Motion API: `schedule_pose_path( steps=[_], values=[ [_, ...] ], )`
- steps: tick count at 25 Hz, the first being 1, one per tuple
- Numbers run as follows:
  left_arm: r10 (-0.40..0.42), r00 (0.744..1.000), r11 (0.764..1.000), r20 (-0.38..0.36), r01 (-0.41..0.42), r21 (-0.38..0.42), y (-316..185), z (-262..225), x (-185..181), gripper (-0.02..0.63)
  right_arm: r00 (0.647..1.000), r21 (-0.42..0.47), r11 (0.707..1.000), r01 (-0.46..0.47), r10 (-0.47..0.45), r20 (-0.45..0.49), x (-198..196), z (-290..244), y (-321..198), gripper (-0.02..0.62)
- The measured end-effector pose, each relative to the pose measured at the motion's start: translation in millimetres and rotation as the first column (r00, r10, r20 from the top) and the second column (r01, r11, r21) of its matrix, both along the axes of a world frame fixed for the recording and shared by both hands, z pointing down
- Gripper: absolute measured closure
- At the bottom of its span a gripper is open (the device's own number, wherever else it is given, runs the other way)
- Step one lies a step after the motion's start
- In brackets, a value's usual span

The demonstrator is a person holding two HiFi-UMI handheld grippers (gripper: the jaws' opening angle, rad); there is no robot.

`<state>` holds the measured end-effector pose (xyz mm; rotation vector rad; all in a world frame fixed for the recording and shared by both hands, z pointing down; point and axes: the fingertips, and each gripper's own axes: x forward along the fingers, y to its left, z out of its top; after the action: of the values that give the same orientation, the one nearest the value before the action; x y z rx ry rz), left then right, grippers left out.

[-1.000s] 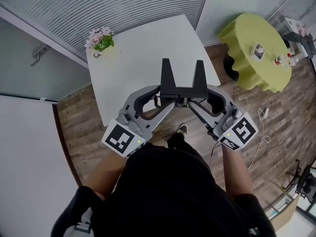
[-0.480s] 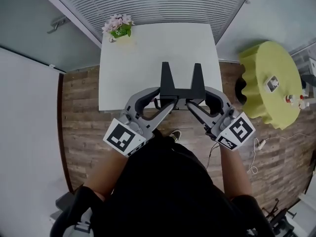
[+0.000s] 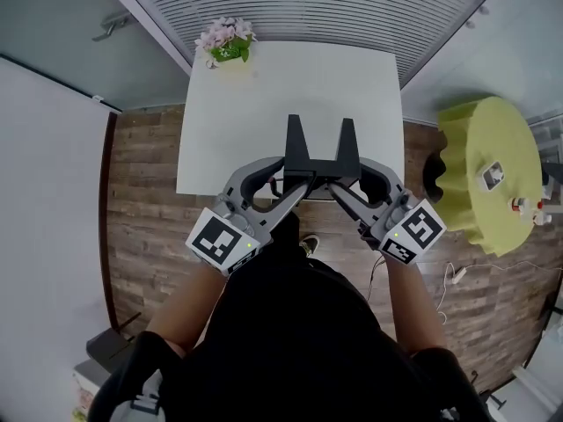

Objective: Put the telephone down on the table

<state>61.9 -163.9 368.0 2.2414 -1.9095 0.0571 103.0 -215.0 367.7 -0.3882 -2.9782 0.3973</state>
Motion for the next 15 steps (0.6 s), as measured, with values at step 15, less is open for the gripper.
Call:
schedule_pose_path(
  steps=[15],
  values=[
    [0.011, 0.994, 0.992, -0.105, -0.024, -0.127, -52, 76, -92, 0.411, 0.988, -0.132, 0.991, -0.022, 0.001, -0.154, -90, 83, -50, 0.383]
  ],
)
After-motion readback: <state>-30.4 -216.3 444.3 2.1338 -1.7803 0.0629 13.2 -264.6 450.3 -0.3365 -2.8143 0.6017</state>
